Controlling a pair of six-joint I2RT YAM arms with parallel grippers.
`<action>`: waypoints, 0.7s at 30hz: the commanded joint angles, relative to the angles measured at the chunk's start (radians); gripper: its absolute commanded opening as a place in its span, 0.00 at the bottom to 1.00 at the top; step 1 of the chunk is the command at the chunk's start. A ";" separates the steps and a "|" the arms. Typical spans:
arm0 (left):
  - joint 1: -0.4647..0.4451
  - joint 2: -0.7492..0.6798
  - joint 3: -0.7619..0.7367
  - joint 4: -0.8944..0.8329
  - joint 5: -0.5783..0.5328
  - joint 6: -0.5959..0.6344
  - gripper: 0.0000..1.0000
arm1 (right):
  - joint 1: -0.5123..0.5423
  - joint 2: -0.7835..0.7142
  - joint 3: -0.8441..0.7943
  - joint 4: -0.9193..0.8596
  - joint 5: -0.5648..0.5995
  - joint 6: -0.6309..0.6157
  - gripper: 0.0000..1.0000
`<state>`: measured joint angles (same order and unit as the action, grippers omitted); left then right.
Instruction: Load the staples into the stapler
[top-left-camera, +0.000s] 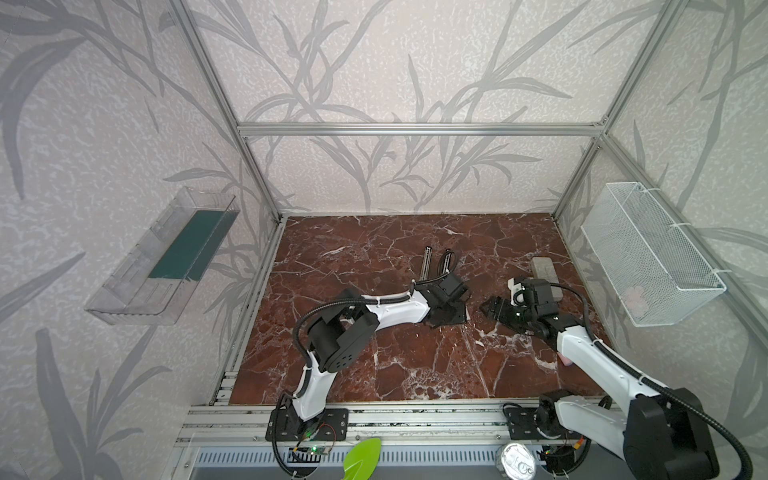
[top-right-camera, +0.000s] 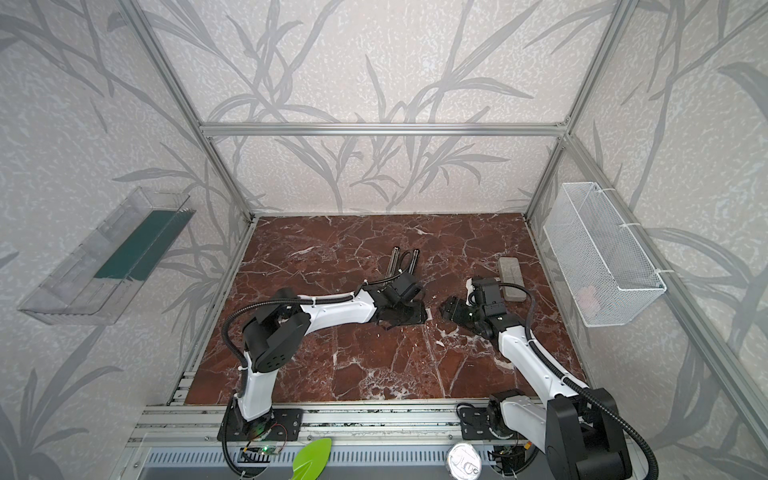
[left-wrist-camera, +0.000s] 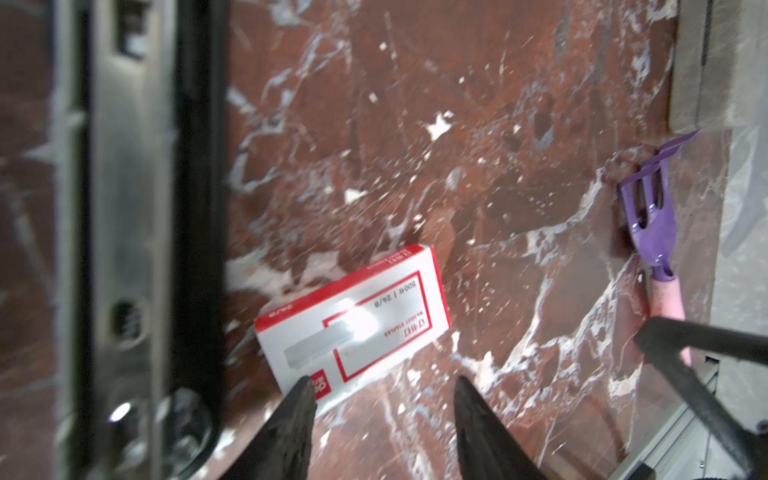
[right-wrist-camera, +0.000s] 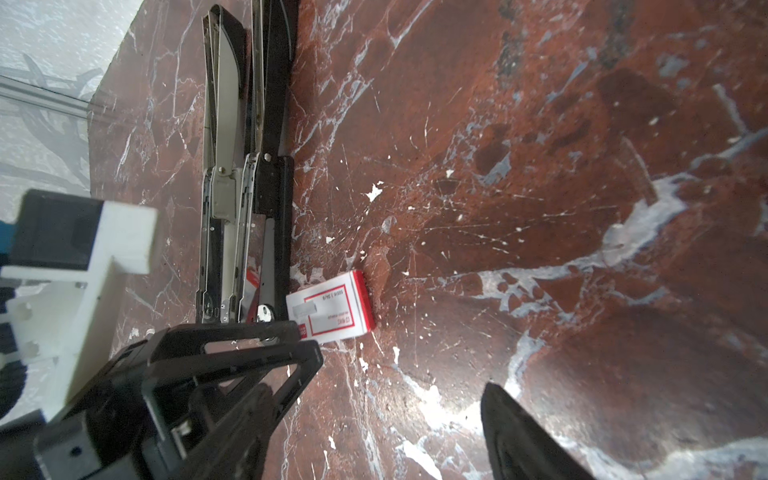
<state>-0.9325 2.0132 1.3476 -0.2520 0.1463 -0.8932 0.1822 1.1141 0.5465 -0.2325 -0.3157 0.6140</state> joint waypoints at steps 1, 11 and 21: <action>-0.005 -0.038 -0.029 -0.033 -0.045 -0.009 0.56 | -0.004 0.018 0.001 0.017 -0.012 -0.008 0.79; -0.029 -0.053 0.003 -0.071 -0.085 0.034 0.55 | -0.004 0.029 -0.008 0.018 -0.033 -0.008 0.78; -0.038 -0.109 -0.064 -0.081 -0.133 0.032 0.55 | -0.004 0.049 -0.013 0.042 -0.048 0.000 0.78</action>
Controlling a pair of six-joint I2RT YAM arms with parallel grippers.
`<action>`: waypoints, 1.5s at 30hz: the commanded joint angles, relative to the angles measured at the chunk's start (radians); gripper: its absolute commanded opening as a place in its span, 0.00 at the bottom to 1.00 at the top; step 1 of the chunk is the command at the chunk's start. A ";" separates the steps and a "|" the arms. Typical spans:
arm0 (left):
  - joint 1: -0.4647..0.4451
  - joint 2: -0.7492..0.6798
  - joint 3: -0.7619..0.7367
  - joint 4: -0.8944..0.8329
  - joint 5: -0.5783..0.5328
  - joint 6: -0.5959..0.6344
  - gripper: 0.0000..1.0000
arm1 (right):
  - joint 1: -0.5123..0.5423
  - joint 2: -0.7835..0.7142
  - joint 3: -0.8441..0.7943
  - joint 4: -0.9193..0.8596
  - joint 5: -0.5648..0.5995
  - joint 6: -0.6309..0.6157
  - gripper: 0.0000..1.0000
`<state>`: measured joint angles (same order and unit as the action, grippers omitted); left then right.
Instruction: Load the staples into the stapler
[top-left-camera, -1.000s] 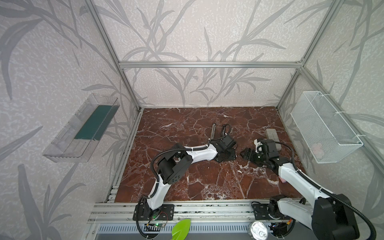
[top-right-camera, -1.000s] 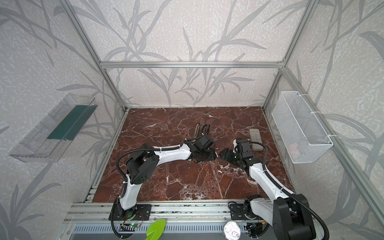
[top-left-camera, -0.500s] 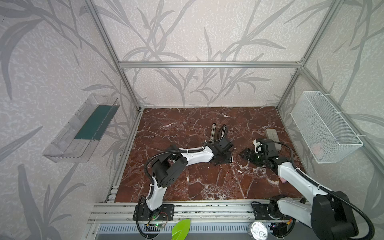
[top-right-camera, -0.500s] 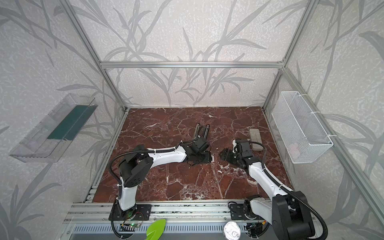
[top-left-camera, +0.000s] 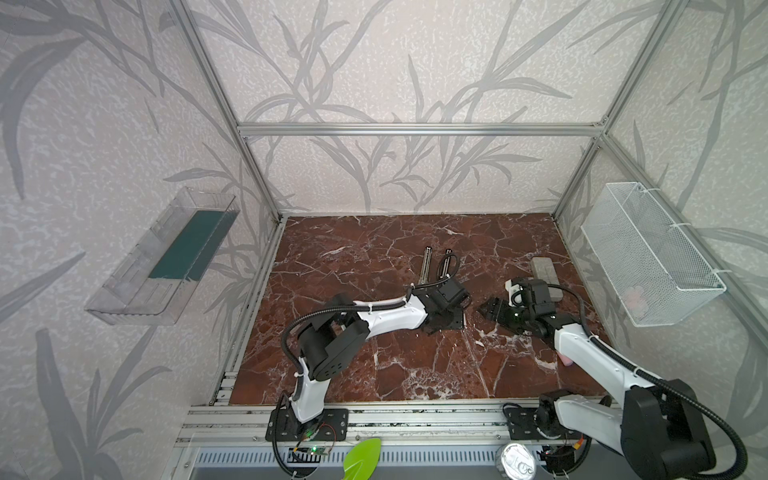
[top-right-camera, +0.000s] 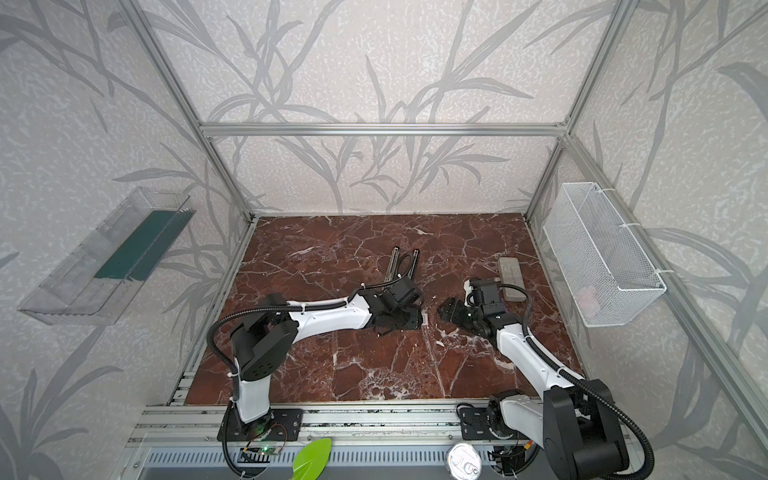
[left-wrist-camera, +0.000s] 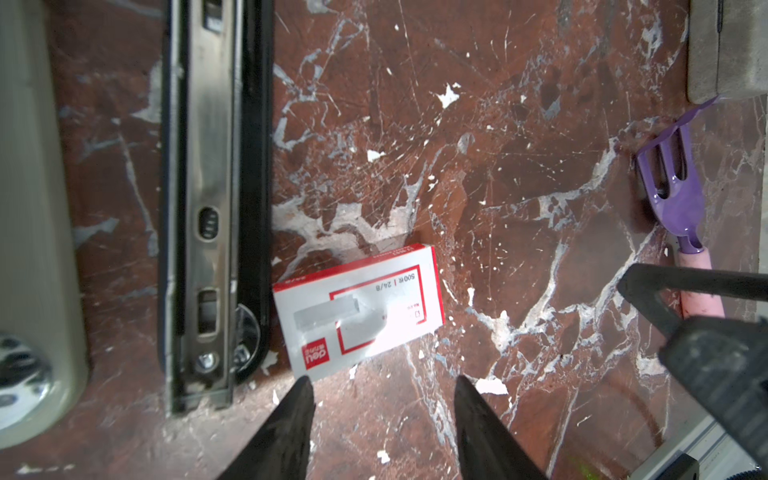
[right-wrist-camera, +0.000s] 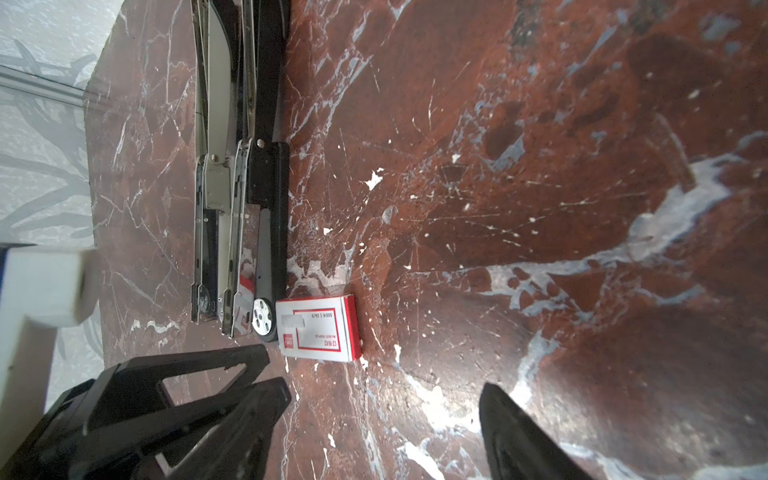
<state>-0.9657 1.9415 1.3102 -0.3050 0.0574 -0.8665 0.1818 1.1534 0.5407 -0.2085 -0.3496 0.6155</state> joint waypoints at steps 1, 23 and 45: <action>-0.004 -0.039 -0.032 -0.028 -0.047 0.003 0.55 | -0.004 0.009 -0.007 0.018 -0.014 -0.002 0.77; -0.001 0.132 0.139 -0.082 -0.018 0.046 0.54 | -0.005 -0.003 -0.007 -0.003 -0.005 -0.014 0.77; 0.007 0.178 0.164 -0.029 0.048 0.083 0.23 | -0.012 0.230 0.086 -0.075 0.007 -0.095 0.50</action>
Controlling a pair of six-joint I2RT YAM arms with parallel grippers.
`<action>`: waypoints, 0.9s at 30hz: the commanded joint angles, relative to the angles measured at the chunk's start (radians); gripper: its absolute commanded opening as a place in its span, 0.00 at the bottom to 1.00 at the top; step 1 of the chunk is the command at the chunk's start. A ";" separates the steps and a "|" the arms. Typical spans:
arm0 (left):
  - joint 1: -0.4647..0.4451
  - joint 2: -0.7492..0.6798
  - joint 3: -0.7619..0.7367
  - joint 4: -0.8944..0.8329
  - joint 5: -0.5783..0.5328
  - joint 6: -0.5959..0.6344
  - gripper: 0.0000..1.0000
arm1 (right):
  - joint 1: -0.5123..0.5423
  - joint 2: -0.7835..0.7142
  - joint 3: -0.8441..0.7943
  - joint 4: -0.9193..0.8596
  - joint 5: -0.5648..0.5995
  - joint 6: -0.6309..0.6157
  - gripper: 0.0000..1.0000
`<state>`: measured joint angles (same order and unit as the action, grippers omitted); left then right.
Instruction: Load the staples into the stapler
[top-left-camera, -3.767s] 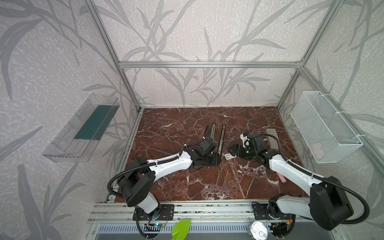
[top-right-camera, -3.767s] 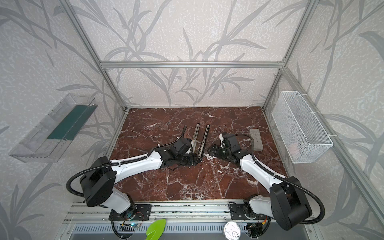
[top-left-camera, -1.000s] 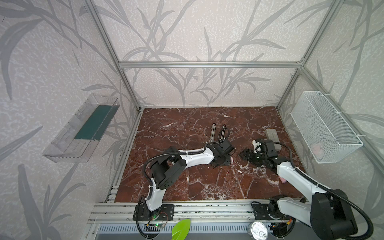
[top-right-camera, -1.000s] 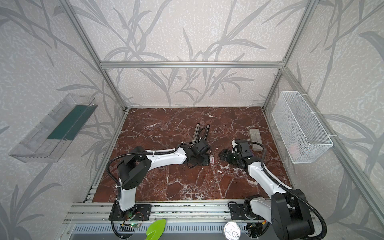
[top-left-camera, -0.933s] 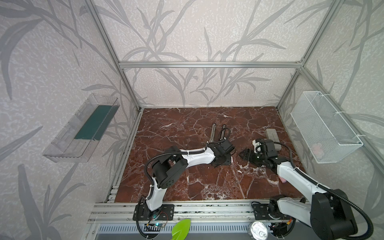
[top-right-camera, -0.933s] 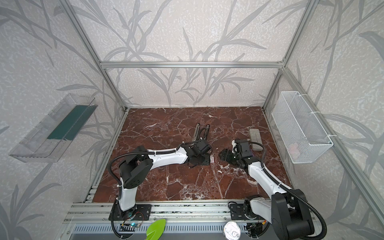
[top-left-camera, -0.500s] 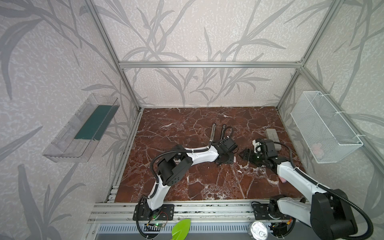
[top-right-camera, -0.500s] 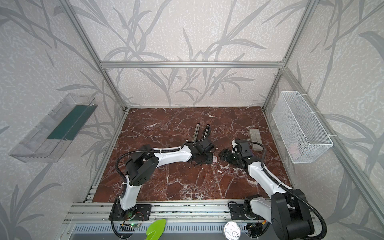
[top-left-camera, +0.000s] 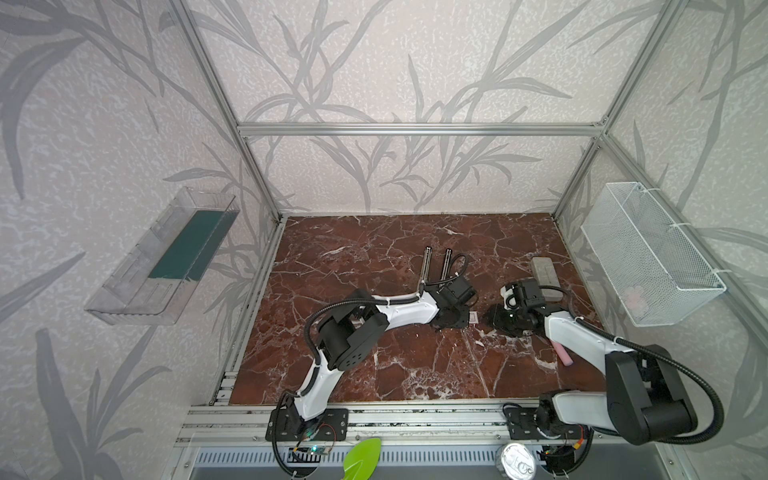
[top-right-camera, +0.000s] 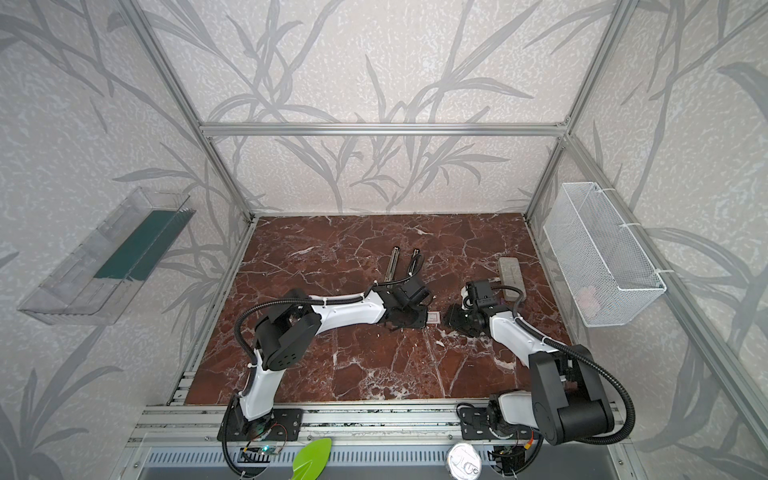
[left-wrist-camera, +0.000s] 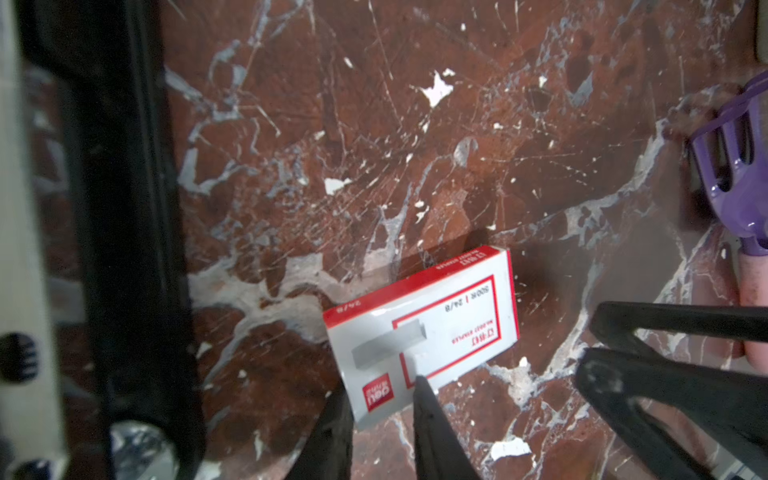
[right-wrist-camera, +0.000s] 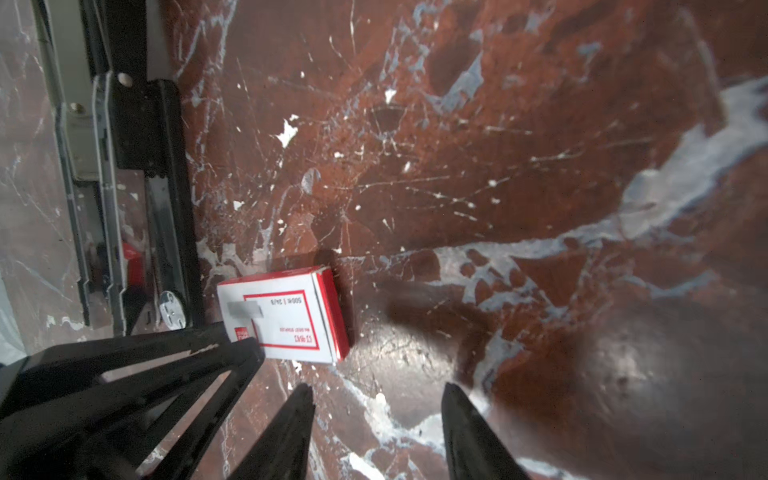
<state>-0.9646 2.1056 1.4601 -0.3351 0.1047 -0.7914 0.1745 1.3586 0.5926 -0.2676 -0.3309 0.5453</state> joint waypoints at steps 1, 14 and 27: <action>0.006 0.013 0.011 0.002 0.002 0.008 0.21 | -0.004 0.035 0.040 -0.011 -0.013 -0.025 0.49; 0.024 0.008 -0.001 0.020 0.033 -0.004 0.10 | 0.009 0.163 0.108 0.010 -0.020 -0.038 0.28; 0.041 -0.008 -0.027 0.039 0.048 -0.017 0.03 | 0.011 0.186 0.121 -0.033 0.024 -0.058 0.05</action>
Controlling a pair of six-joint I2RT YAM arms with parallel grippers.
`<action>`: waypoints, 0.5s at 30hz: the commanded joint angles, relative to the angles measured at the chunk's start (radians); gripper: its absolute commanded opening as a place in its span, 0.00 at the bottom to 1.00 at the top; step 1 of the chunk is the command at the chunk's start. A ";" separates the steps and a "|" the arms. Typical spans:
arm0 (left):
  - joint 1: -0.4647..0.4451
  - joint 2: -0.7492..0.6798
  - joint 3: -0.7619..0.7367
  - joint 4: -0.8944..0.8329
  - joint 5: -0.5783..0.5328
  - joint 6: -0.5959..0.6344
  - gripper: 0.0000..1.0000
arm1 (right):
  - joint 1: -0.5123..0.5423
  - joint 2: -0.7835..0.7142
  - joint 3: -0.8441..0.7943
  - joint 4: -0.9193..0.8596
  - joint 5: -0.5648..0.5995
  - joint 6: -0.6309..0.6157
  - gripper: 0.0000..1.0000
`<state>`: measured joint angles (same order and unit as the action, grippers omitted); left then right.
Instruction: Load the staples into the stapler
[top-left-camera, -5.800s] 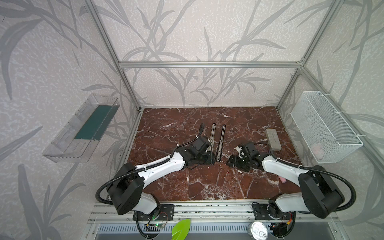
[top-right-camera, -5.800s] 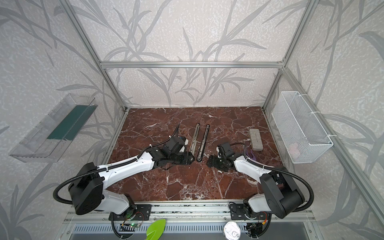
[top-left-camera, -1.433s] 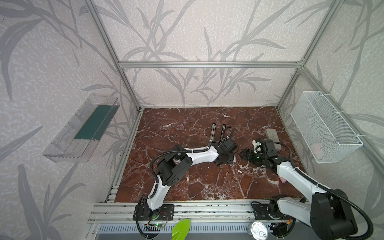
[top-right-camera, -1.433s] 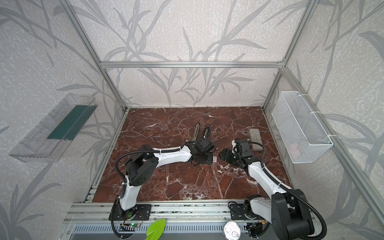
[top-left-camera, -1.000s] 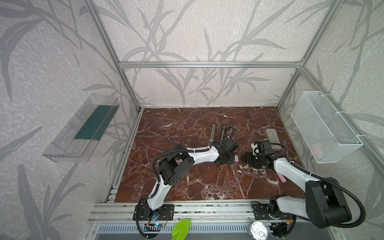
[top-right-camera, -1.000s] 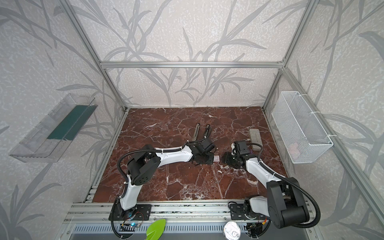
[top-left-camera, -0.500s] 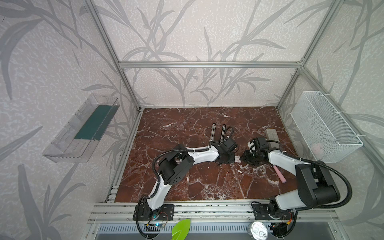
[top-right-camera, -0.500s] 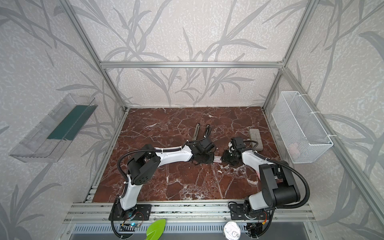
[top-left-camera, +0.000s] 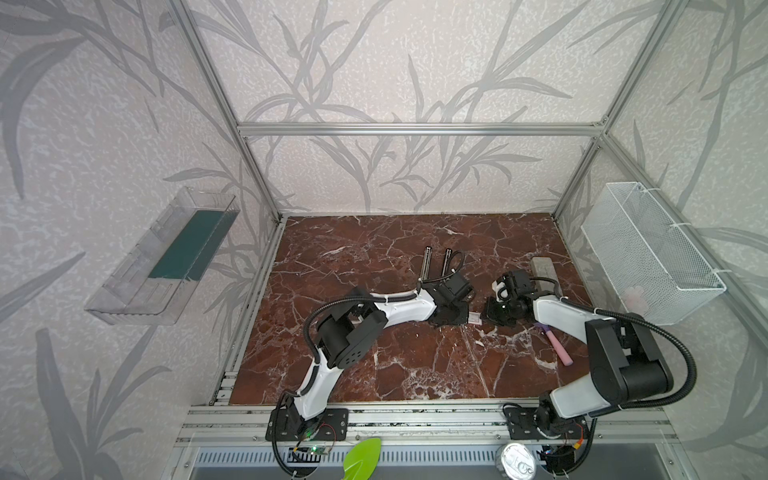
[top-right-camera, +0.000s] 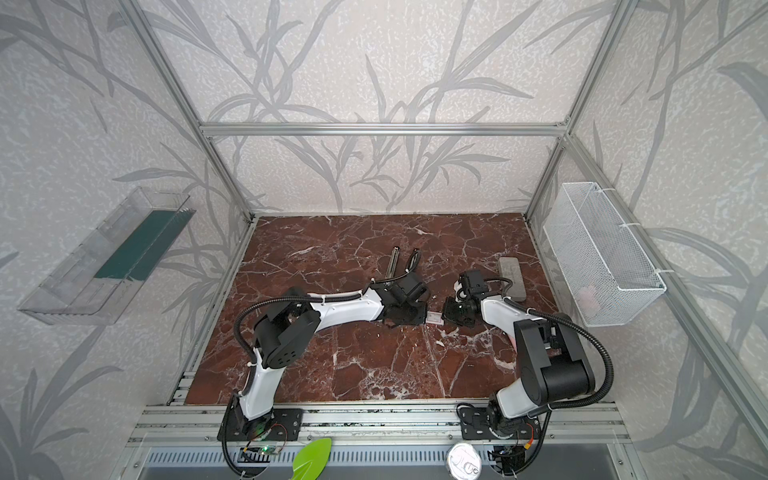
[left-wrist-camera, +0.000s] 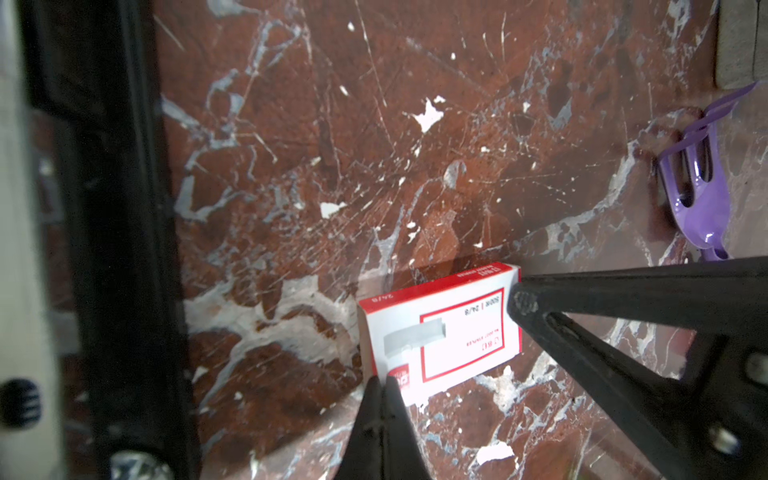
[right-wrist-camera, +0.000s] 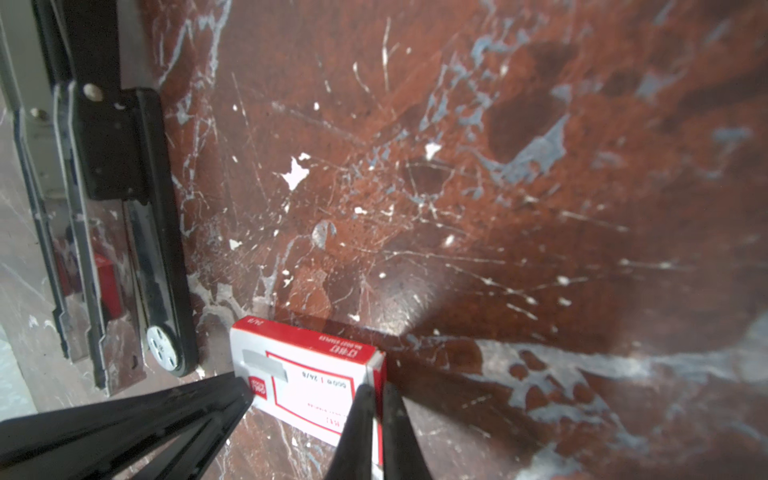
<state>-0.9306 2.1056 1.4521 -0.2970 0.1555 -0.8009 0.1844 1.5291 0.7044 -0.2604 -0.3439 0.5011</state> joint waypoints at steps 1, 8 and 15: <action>0.007 -0.009 -0.022 0.002 -0.003 -0.008 0.02 | 0.001 0.013 0.009 -0.041 0.040 -0.014 0.04; 0.019 -0.015 -0.030 0.011 0.005 -0.014 0.00 | 0.001 -0.001 0.007 -0.063 0.063 -0.024 0.00; 0.032 -0.031 -0.035 0.007 0.008 -0.015 0.00 | -0.006 -0.013 0.005 -0.098 0.108 -0.024 0.00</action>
<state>-0.9127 2.1033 1.4372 -0.2646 0.1783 -0.8062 0.1864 1.5242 0.7078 -0.2768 -0.3130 0.4881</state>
